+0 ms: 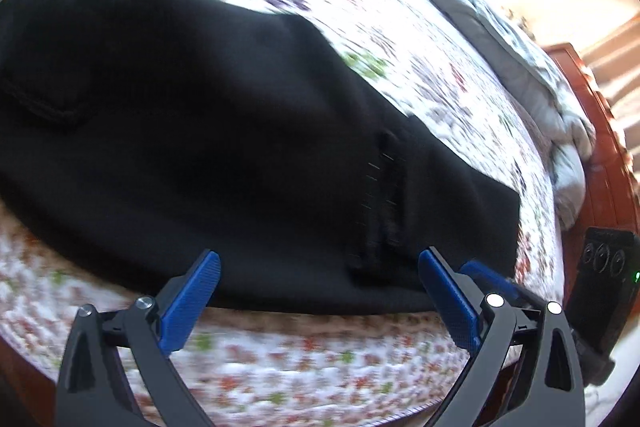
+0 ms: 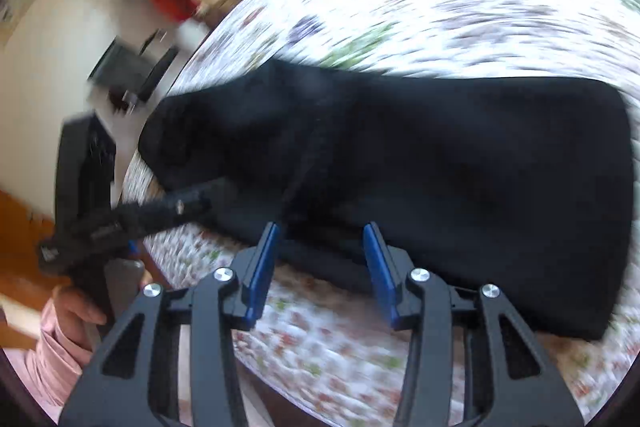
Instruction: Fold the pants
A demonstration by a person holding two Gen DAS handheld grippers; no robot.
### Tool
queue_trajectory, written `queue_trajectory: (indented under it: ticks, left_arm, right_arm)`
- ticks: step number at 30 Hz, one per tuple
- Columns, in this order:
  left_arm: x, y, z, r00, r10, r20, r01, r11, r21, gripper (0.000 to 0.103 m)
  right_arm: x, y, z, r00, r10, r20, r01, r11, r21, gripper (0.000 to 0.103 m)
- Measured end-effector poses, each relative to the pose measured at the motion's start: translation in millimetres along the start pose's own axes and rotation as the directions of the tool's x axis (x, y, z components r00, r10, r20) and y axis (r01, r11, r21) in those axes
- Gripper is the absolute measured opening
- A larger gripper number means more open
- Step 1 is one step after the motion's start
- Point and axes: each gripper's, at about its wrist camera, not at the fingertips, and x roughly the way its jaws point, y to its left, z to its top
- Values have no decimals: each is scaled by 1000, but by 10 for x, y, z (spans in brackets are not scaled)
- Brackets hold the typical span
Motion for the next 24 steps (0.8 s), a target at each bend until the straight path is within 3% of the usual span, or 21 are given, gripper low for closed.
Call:
queue_trajectory:
  ticks: [5, 8, 9, 11, 12, 13, 16, 18, 22, 24]
  left_arm:
    - [399, -355, -1, 994, 21, -106, -15, 998, 59, 99]
    - [521, -485, 8, 992, 86, -96, -79, 994, 78, 99]
    - [517, -502, 12, 993, 75, -88, -69, 995, 69, 94]
    - [502, -523, 12, 996, 43, -81, -41, 999, 33, 57]
    - [511, -518, 17, 994, 71, -85, -70, 997, 21, 41]
    - [513, -504, 26, 994, 68, -82, -67, 998, 10, 33]
    - [441, -385, 26, 998, 4, -63, -8, 999, -54, 20]
    - [314, -324, 11, 999, -22, -27, 20, 997, -69, 18]
    - [-51, -105, 22, 996, 32, 79, -27, 997, -66, 17]
    - [-86, 50, 35, 995, 56, 78, -50, 996, -72, 17]
  right_arm:
    - [-492, -491, -110, 993, -68, 102, 54, 990, 132, 45]
    - [-629, -696, -197, 987, -98, 125, 74, 980, 183, 45]
    - [-655, -753, -238, 986, -107, 126, 81, 977, 196, 46]
    - [-671, -830, -273, 985, -114, 129, 86, 974, 211, 46]
    - [-677, -866, -292, 985, -114, 132, 83, 972, 221, 46]
    - [-682, -893, -303, 984, -116, 135, 82, 969, 231, 45]
    - [-685, -922, -310, 984, -109, 144, 71, 966, 249, 45]
    - [-713, -928, -301, 983, -113, 146, 75, 967, 243, 46]
    - [-732, -890, -224, 982, -108, 154, 72, 972, 224, 46]
    - [-688, -873, -186, 985, -96, 145, 63, 975, 212, 46]
